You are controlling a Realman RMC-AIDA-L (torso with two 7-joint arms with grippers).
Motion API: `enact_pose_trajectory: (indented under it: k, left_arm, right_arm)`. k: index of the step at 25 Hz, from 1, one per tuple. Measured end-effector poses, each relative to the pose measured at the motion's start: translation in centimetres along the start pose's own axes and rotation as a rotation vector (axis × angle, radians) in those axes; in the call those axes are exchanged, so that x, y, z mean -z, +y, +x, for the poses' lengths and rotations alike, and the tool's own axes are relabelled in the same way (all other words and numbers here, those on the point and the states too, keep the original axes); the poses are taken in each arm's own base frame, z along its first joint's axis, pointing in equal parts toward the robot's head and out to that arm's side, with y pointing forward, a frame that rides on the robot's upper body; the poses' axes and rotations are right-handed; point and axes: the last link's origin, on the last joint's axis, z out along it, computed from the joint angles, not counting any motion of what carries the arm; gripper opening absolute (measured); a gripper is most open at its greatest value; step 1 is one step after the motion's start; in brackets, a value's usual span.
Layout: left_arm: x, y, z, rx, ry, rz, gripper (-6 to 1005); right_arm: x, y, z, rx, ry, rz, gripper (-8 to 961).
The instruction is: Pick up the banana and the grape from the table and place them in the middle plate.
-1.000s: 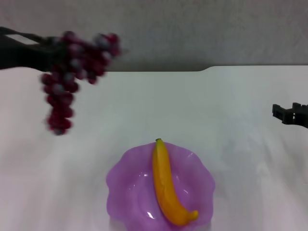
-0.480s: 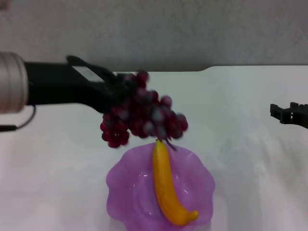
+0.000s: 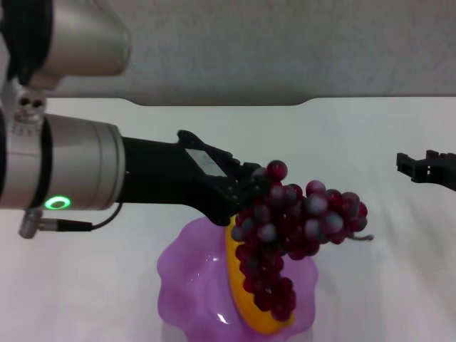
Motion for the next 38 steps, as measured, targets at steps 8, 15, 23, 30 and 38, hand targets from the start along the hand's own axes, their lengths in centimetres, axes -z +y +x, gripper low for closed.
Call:
enact_pose_trajectory:
  k: [8, 15, 23, 30, 38]
  left_arm:
    - [-3.2, -1.3, -1.6, 0.029, -0.078, 0.003, 141]
    - [-5.1, -2.7, -3.5, 0.094, -0.138, 0.003, 140]
    - [-7.8, -4.0, -6.0, 0.130, -0.211, 0.015, 140]
    - [-10.3, -4.4, -8.7, 0.025, -0.292, 0.102, 136]
    - [-11.5, -5.4, -10.6, -0.039, -0.288, 0.200, 134]
  right_arm:
    - [0.0, 0.2, -0.1, 0.004, -0.002, -0.004, 552]
    - [-0.1, 0.3, -0.2, 0.007, -0.003, -0.007, 553]
    - [-0.2, 0.6, -0.3, 0.015, -0.002, -0.015, 552]
    - [-0.2, 0.6, -0.3, 0.016, -0.002, -0.014, 553]
    - [-0.2, 0.5, -0.2, 0.016, -0.002, -0.013, 552]
